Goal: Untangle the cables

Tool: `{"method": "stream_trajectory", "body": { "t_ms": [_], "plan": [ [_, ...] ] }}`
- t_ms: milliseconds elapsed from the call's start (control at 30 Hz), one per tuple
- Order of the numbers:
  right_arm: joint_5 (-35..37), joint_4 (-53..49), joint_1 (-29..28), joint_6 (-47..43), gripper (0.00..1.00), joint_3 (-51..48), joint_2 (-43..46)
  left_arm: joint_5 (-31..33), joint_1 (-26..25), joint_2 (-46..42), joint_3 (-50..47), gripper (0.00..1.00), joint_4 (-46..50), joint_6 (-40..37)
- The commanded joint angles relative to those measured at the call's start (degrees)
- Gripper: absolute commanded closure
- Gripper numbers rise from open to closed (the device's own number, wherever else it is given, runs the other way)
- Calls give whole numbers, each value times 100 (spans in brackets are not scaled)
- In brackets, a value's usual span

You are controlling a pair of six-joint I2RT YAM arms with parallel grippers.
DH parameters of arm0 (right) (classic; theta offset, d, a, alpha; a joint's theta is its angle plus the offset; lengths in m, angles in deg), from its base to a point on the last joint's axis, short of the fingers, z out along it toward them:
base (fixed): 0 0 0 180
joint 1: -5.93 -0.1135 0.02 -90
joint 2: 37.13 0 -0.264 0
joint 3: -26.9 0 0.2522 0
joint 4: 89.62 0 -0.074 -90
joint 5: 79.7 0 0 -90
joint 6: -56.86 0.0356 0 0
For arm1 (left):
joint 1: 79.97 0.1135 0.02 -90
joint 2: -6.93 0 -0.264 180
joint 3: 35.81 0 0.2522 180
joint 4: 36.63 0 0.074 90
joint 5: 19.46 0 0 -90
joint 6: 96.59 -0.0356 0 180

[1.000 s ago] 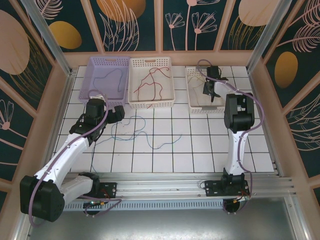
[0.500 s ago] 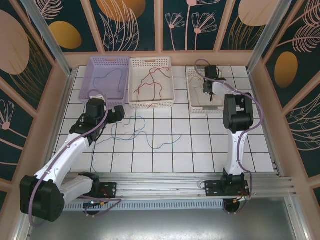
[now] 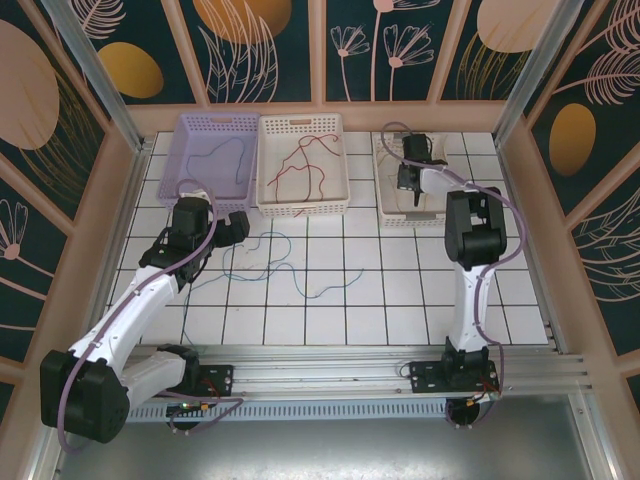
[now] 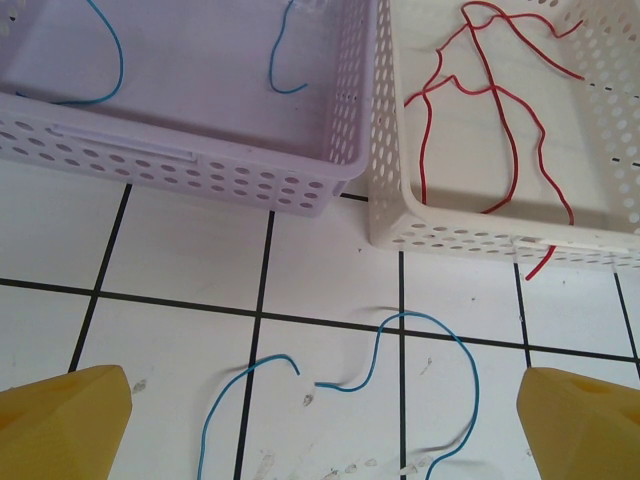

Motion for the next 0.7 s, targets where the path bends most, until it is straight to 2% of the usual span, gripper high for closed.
{"method": "stream_trajectory", "body": {
  "t_ms": [0,100,233,333,500,667],
  "plan": [
    [-189,221,-221,204,73,-225,948,-9,-28,20,94,1,-4,-90],
    [-77,236,-508,256,59,-575,1558,34,-28,49,120,2,32,-75],
    [-213,294,-1090,263,48,-1202,2414,29,-35,148,172,2,319,57],
    [-1229,329,-1561,323,43,-1725,2922,-25,-102,320,344,1,647,293],
    [-2759,906,-2520,252,37,-2765,3405,-284,-128,188,331,2,565,555],
    [-3347,1664,-3255,187,35,-3468,3238,-446,-128,-84,235,2,561,622]
  ]
}}
